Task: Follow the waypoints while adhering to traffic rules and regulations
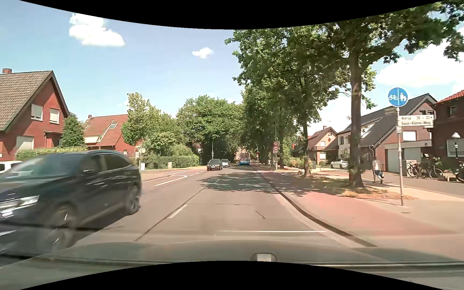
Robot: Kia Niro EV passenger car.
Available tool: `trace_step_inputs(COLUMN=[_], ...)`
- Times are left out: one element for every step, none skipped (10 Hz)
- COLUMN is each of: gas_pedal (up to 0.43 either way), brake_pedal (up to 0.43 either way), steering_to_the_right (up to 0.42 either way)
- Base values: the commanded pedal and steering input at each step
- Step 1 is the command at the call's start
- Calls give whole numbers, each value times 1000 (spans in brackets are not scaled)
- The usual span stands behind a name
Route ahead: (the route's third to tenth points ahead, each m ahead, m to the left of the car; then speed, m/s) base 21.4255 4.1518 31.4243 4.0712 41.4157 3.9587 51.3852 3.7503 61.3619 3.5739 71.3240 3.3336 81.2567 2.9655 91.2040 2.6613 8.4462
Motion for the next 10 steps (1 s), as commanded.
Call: trace_step_inputs(gas_pedal=[118, 118, 118, 118, 87, 20, 0, 0, 0, 0], brake_pedal=[18, 18, 18, 18, 18, 18, 18, 18, 18, 18], steering_to_the_right=[-4, -4, -4, -5, -5, -5, -5, -5, -5, -6])
